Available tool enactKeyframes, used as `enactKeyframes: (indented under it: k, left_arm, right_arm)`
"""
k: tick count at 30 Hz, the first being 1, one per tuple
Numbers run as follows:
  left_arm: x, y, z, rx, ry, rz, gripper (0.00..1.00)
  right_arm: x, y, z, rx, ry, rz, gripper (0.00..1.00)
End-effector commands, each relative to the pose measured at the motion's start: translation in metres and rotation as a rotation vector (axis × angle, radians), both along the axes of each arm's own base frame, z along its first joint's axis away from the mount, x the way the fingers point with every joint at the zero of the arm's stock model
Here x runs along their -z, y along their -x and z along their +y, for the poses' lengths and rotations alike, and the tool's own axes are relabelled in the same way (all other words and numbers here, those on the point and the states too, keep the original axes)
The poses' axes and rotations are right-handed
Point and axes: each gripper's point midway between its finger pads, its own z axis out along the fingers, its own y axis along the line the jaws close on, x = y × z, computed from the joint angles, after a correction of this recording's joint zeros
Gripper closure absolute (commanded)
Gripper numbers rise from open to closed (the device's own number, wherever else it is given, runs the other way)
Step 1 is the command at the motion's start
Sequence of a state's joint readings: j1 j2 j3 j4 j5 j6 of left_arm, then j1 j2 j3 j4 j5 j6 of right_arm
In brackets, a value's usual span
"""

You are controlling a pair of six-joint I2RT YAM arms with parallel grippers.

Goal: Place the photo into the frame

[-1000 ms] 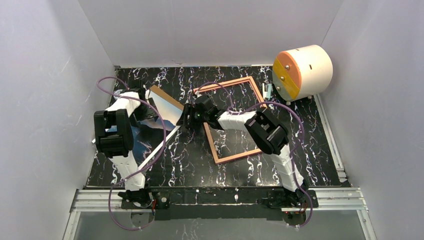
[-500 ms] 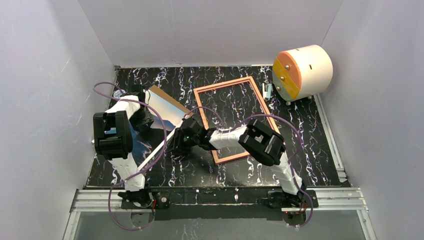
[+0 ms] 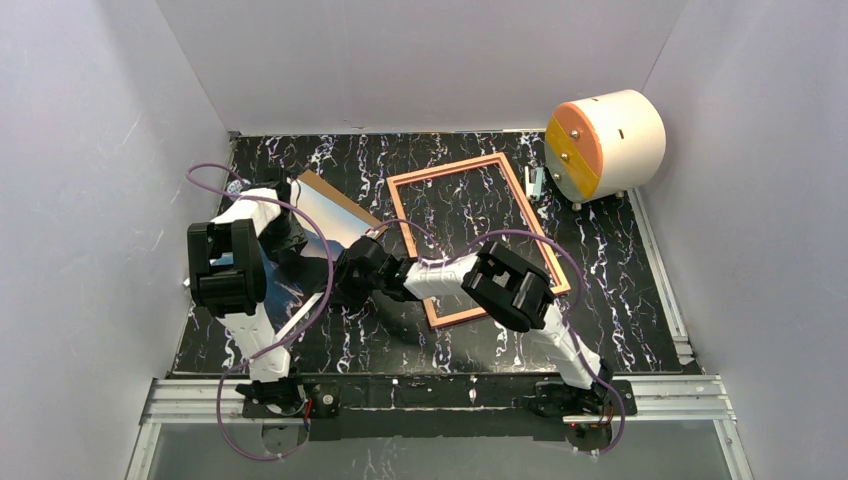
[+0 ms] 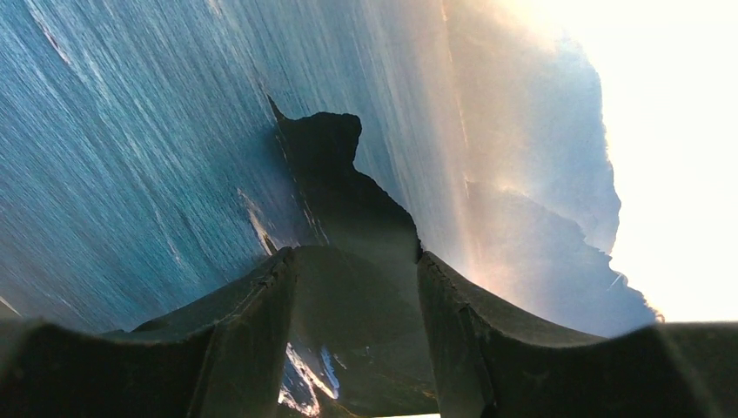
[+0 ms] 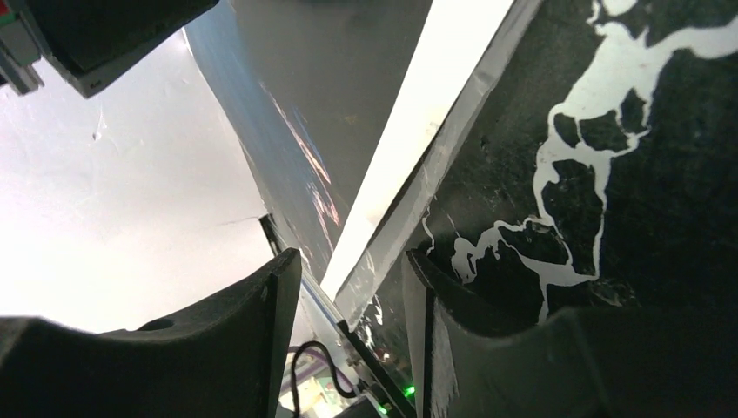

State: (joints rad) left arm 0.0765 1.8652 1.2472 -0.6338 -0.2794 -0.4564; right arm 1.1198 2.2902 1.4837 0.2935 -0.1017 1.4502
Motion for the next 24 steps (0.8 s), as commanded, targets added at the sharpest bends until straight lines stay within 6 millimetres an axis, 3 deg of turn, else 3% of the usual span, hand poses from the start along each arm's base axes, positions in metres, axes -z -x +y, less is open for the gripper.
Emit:
enactKeyframes:
  k: [1,12,18,21,24]
  left_arm:
    - [0.033,0.045,0.006,-0.008,-0.014,0.215,0.49]
    - [0.044,0.054,0.004,-0.004,0.0,0.26,0.49]
    - [0.049,0.058,0.004,-0.004,0.001,0.278,0.49]
    - [0.047,0.054,0.004,-0.002,0.004,0.265,0.49]
    - [0.035,0.037,0.006,0.015,-0.002,0.218,0.47]
  right_arm:
    - [0.084,0.015,-0.04,0.097,0.294,0.171,0.44]
    - [0.074,0.015,-0.016,0.043,0.091,0.105,0.45]
    - [0.051,0.01,-0.009,0.01,-0.042,-0.021,0.46]
    - [0.039,0.007,-0.009,0.01,-0.101,-0.076,0.48]
    - [0.046,0.006,-0.019,0.028,-0.04,-0.067,0.48]
